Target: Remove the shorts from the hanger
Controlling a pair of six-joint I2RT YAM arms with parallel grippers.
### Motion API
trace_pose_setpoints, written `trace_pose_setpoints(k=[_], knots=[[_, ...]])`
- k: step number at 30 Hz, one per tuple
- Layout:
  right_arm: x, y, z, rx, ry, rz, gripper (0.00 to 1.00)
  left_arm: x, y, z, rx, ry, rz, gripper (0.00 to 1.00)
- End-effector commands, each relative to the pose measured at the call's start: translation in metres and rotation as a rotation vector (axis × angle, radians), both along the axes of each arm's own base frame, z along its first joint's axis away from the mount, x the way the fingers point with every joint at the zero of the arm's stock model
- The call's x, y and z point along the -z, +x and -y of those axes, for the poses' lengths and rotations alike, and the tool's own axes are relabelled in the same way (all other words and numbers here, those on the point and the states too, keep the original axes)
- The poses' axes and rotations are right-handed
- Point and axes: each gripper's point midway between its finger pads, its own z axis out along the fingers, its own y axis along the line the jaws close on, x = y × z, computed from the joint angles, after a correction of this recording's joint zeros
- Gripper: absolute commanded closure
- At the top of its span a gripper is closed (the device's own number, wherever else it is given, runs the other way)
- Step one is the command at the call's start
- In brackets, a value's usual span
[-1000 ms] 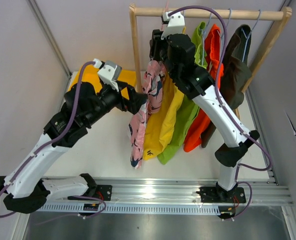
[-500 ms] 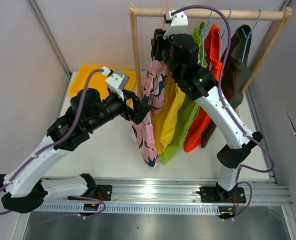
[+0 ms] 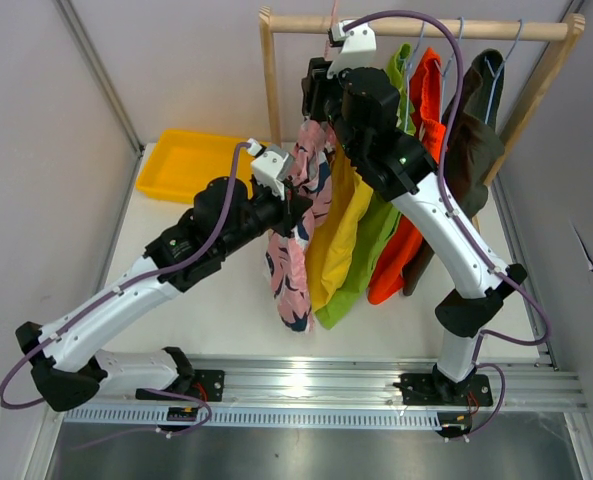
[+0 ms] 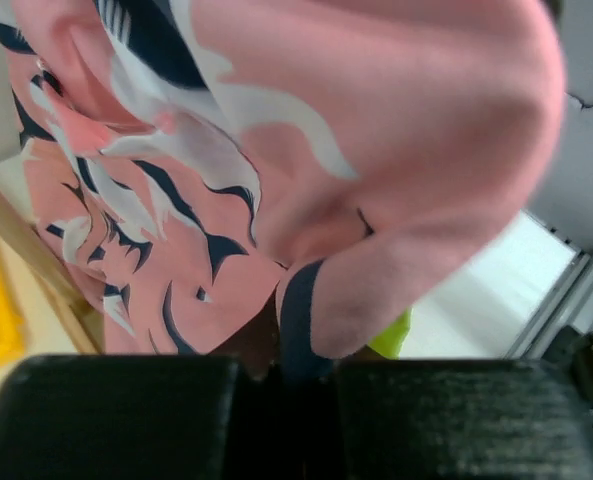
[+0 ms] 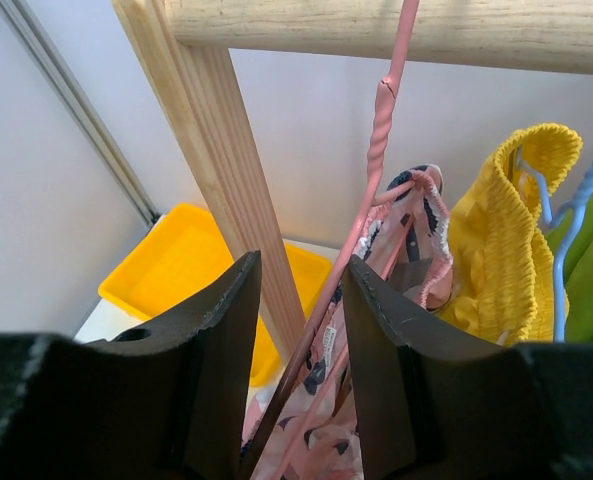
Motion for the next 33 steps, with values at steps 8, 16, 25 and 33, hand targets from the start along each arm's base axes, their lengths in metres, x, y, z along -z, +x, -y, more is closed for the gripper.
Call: trace_pose_setpoints(k=[8,16,25,33], knots=[[-0.058,-0.002,0.016,-0.007,0.019,0.205,1.0,-0.037,0.007,-0.003,-0.051,-0.093,0.083,1.0],[-0.053,0.03,0.026,0.036,0.025,0.211,1.0,-0.046,-0.037,-0.018,0.004,-0.148,0.091,1.0],[-0.05,0.048,0.032,0.062,0.032,0.217,1.0,0.0,-0.105,-0.007,0.112,-0.103,0.018,1.0],[-0.058,0.042,0.037,0.059,0.044,0.22,1.0,0.065,-0.133,-0.001,0.13,-0.038,-0.072,1.0]])
